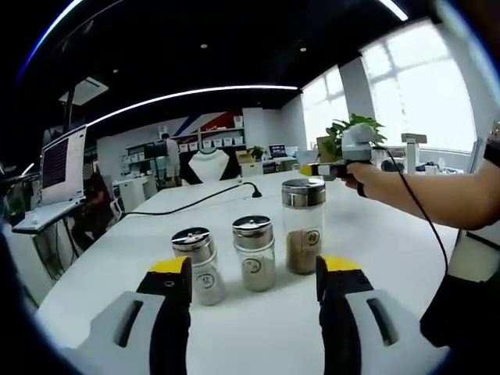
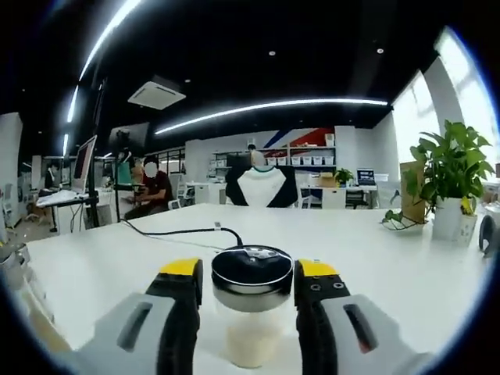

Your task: Rotate the seasoning bottle until the label or dispensing opening points toward the visible target arrow and the bottle remains upright within the marked orientation range

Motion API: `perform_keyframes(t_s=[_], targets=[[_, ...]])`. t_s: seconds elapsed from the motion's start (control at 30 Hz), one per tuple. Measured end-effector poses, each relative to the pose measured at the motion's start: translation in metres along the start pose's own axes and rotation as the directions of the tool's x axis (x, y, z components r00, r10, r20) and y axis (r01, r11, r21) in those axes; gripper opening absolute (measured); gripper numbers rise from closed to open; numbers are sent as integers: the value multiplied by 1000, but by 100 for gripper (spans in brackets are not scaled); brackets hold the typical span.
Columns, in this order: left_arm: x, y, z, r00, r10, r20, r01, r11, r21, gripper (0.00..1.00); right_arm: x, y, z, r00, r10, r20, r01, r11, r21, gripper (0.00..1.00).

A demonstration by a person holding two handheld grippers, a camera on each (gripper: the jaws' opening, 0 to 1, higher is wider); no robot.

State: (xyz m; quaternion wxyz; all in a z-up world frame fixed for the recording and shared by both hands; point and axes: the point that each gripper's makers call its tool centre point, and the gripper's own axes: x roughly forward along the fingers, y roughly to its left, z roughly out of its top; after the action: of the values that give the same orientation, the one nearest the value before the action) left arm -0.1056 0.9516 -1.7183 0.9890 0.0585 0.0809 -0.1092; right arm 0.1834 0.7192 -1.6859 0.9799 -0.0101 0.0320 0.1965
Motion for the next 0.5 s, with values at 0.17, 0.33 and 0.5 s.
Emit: perform_keyframes(t_s=[0.17,0.33,0.5], targets=[[-4,2,1,1000,4,3,-4,1000,2,66,2,-1,-1,1000,-6,0,6,1000,-9,41],[-7,3,2,1000,8,6,-8,1000,0,66,3,-2,-1,1000,-4,-4,4,1000,-19,39],[-11,2,5,1000,8,10,-8,1000,5,66,0,0,-1,1000,8,-7,-8,1000,-16,38]])
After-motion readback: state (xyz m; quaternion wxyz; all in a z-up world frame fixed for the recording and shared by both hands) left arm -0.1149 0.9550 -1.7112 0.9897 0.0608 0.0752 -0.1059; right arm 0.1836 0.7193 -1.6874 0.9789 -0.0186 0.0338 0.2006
